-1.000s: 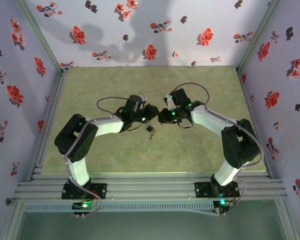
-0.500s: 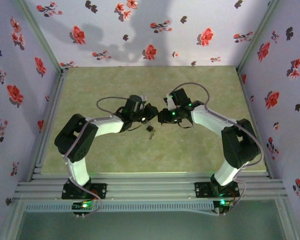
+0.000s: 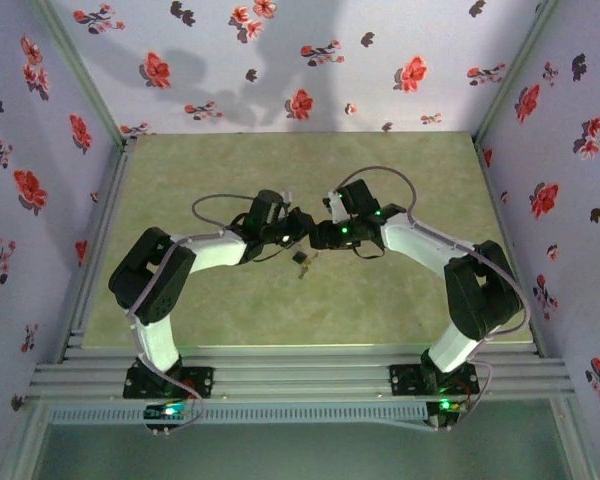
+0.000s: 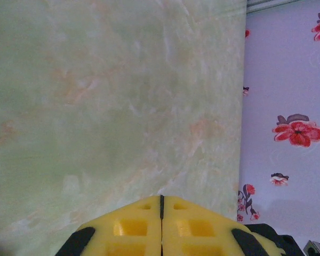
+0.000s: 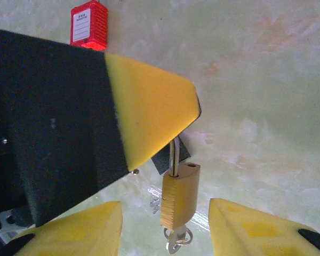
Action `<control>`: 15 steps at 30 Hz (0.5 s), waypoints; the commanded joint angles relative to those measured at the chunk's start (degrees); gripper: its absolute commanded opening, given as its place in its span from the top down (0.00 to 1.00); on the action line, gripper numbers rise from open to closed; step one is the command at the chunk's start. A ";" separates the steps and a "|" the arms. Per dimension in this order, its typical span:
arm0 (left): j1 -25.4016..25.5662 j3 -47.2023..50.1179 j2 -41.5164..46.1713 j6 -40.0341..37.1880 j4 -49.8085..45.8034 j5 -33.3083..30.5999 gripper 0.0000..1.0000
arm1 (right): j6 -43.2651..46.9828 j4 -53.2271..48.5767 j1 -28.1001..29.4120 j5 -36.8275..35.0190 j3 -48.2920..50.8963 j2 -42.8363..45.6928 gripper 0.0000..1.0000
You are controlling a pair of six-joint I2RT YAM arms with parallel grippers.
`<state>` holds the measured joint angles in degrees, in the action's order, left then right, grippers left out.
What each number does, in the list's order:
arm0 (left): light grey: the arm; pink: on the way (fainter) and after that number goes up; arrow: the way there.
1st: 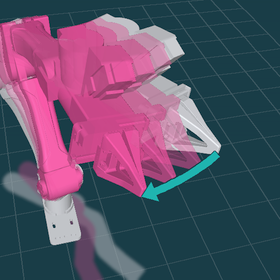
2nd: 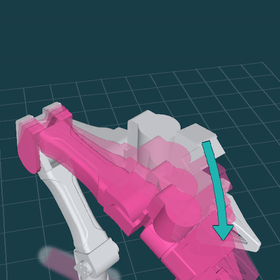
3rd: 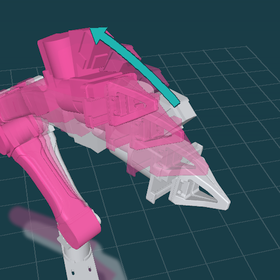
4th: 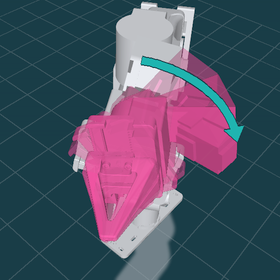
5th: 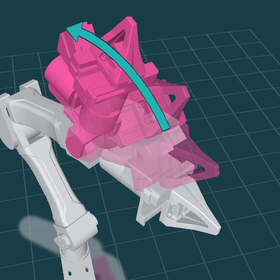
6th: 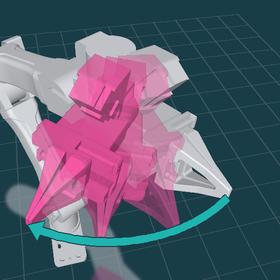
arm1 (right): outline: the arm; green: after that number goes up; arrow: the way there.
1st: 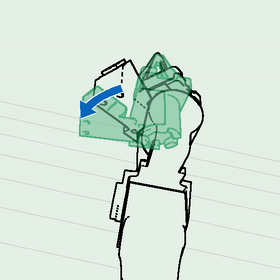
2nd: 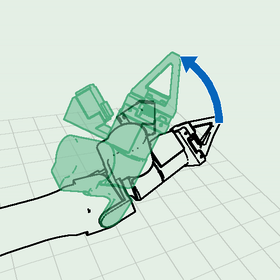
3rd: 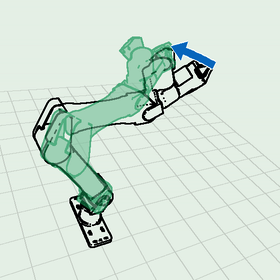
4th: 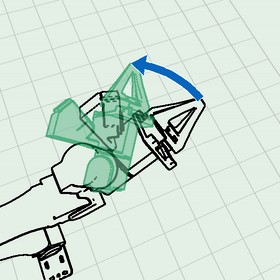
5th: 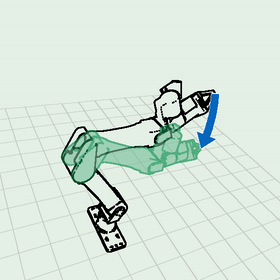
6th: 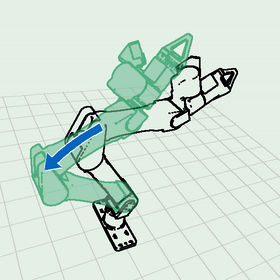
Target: Lock with the key
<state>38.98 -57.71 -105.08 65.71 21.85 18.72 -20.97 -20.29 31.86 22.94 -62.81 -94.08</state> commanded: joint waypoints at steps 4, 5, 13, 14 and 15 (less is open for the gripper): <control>-0.30 0.36 0.63 0.50 -0.05 1.26 1.00 | 1.02 1.61 0.65 -1.54 0.12 -0.43 0.61; -0.31 0.49 0.81 0.47 -0.05 1.32 1.00 | 0.95 1.43 0.66 -1.72 -0.04 -0.72 0.62; -0.21 2.19 1.89 1.49 1.53 1.99 1.00 | 1.09 1.54 0.75 -3.11 -0.23 -1.50 0.68; -0.14 2.47 1.92 1.83 2.16 2.26 1.00 | 1.08 1.50 0.75 -3.22 -0.31 -1.69 0.69; -0.16 2.68 2.00 2.04 2.53 2.43 1.00 | 1.11 1.55 0.75 -3.27 -0.36 -1.76 0.69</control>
<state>38.98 -56.03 -105.06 66.37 22.31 19.22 -20.95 -19.62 32.18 20.99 -62.81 -94.70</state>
